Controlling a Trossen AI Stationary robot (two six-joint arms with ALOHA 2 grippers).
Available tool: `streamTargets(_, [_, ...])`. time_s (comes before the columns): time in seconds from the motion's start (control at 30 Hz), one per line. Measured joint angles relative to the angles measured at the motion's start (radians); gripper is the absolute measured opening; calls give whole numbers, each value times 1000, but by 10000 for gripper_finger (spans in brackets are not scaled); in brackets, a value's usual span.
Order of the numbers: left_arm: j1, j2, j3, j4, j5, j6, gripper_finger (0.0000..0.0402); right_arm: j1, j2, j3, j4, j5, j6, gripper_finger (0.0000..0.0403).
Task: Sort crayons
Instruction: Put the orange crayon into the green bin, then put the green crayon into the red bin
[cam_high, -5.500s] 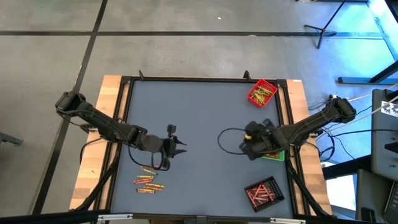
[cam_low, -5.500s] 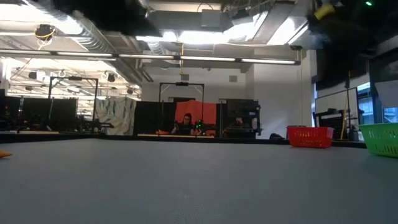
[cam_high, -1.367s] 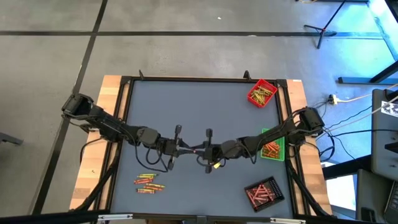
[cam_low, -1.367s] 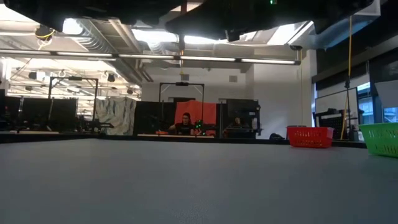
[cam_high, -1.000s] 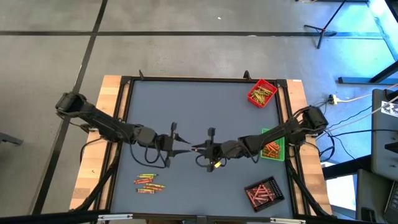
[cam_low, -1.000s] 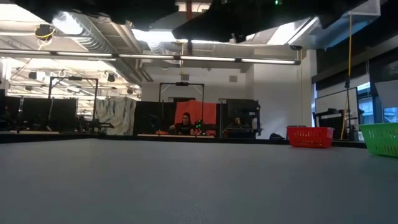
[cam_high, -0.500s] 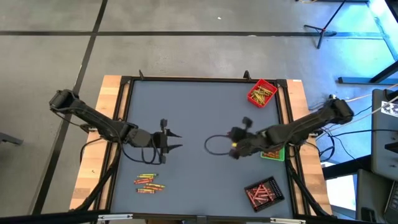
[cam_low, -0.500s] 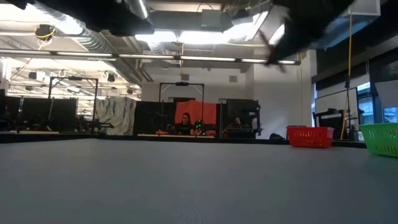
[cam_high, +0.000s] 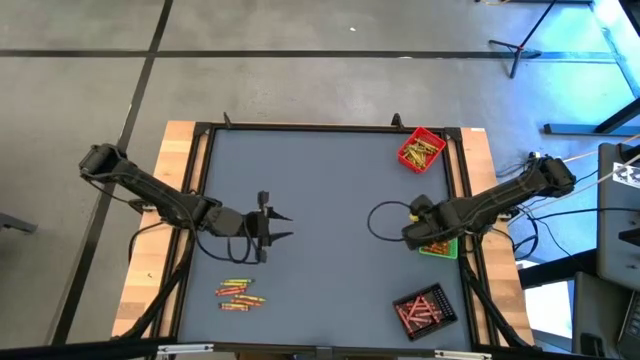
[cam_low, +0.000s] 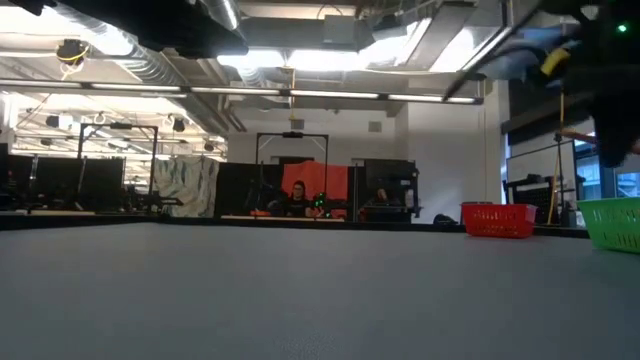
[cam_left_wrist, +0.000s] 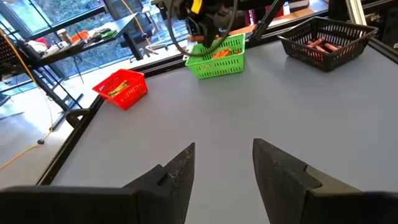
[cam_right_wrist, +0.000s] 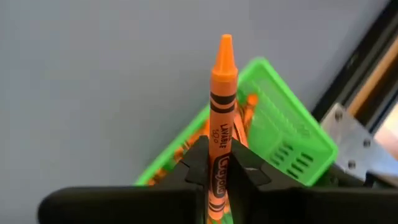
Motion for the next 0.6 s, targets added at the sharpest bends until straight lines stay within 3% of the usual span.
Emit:
streamTargets(0.27, [0, 0, 0, 1, 0, 0, 145, -1, 6, -130, 6, -134, 105, 32])
streamTargets(0.6, [0, 0, 0, 3, -1, 2, 144, -1, 6, -128, -11, -165, 65, 148])
